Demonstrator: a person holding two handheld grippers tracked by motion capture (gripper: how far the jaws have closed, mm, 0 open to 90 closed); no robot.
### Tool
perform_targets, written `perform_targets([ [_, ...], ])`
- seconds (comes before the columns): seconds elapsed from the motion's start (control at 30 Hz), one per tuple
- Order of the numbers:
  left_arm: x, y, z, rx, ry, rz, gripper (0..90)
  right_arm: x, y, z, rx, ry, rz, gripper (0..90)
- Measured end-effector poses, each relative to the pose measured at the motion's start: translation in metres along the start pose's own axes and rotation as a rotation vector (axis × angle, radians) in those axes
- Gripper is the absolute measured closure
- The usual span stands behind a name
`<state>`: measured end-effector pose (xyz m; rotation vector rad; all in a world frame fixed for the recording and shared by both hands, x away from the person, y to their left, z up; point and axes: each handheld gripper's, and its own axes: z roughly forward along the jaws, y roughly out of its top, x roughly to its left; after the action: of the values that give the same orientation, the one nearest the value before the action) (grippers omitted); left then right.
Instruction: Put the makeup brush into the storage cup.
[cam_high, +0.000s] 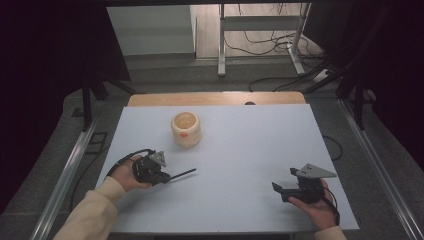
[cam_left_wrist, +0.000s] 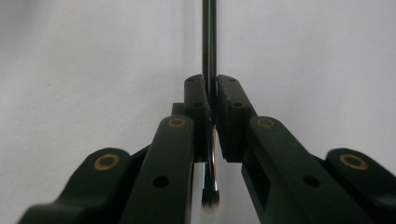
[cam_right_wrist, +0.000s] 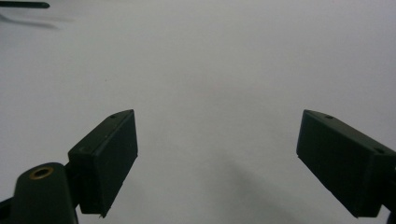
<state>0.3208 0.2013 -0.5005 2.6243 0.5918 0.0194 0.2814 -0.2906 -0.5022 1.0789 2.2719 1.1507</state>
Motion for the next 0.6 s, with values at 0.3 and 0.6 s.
perform_targets([
  [0.3, -0.006, 0.005, -0.012, -0.038, 0.051, -0.019, 83.8, 0.0, 0.0, 0.0, -0.003, 0.0, 0.0, 12.7],
  [0.6, -0.011, 0.015, -0.023, -0.046, 0.105, -0.1, 83.8, 0.0, 0.0, 0.0, -0.004, -0.002, 0.002, 12.7],
])
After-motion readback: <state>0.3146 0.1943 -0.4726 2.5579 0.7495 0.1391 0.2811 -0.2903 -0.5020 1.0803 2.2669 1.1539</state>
